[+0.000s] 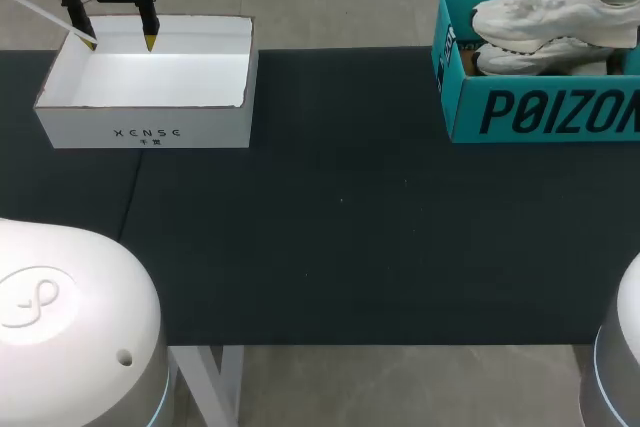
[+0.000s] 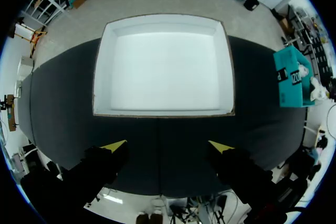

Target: Take the shoe out of the shoebox, open the shoe tongue, remove and reinsert the insole, then place the shoe into the shoebox

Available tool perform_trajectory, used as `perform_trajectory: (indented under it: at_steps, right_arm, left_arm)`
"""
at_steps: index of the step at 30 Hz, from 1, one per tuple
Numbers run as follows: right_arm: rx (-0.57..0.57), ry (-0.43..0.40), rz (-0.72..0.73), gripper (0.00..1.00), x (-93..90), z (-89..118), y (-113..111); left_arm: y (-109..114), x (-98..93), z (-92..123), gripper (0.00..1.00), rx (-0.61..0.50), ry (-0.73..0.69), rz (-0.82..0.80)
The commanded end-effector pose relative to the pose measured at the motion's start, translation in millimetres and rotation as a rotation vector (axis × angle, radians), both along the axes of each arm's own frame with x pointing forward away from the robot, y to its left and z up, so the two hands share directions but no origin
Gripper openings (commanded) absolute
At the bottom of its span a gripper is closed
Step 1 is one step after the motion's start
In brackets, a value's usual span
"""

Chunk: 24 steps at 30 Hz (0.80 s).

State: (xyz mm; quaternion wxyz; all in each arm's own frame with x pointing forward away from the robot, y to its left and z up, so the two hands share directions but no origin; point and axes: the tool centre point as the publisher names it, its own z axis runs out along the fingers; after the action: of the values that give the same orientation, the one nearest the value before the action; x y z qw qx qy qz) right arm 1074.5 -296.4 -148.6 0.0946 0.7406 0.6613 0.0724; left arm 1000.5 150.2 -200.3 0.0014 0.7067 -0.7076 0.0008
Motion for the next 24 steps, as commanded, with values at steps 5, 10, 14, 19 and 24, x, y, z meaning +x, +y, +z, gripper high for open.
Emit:
perform_trajectory:
  at_steps: [5, 10, 14, 19, 24]
  right_arm:
    - [-0.029, -0.048, 0.031, 0.00, -107.4, 31, 56]
    - [-0.017, -0.029, 0.043, 0.00, -157.6, 16, 87]
    - [-0.032, -0.007, 0.046, 0.00, -192.9, -2, 114]
    - [-0.039, 0.003, 0.052, 0.00, -228.8, -27, 148]
    - [-0.059, 0.010, 0.031, 0.00, -255.6, -48, 171]
  left_arm:
    - [0, 0.1, 0, 1.00, 0.001, 0.001, 0.001]
    - [0, 0.1, 0, 1.00, 0.001, 0.001, 0.001]
    - [0, 0.1, 0, 1.00, 0.001, 0.001, 0.001]
    - [0, 0.1, 0, 1.00, 0.001, 0.001, 0.001]
    - [0, 0.1, 0, 1.00, 0.001, 0.001, 0.001]
